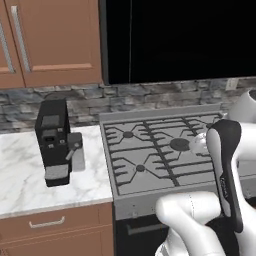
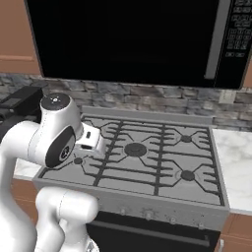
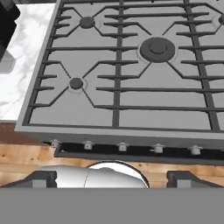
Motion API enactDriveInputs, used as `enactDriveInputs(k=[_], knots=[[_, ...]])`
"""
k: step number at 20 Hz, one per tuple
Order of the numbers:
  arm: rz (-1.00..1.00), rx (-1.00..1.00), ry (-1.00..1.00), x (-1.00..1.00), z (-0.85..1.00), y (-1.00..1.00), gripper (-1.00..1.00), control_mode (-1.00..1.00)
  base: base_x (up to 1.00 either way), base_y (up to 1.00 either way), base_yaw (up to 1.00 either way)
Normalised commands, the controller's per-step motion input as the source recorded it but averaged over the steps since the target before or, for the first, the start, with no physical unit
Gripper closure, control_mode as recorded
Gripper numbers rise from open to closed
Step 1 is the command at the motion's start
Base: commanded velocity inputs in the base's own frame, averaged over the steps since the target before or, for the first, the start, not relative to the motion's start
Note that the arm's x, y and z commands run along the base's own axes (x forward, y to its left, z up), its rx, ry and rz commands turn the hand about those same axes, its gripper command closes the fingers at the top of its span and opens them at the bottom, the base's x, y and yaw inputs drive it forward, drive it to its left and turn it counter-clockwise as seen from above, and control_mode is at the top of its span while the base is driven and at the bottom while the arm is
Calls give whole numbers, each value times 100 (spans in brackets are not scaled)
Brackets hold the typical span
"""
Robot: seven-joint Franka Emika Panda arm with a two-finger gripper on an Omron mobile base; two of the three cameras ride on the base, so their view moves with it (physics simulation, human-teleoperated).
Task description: Navigate to the microwave.
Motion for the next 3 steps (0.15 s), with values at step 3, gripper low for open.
enactDriveInputs(k=[3], knots=[[0, 0, 0, 0, 0, 0, -100, 100, 17, -100, 0]])
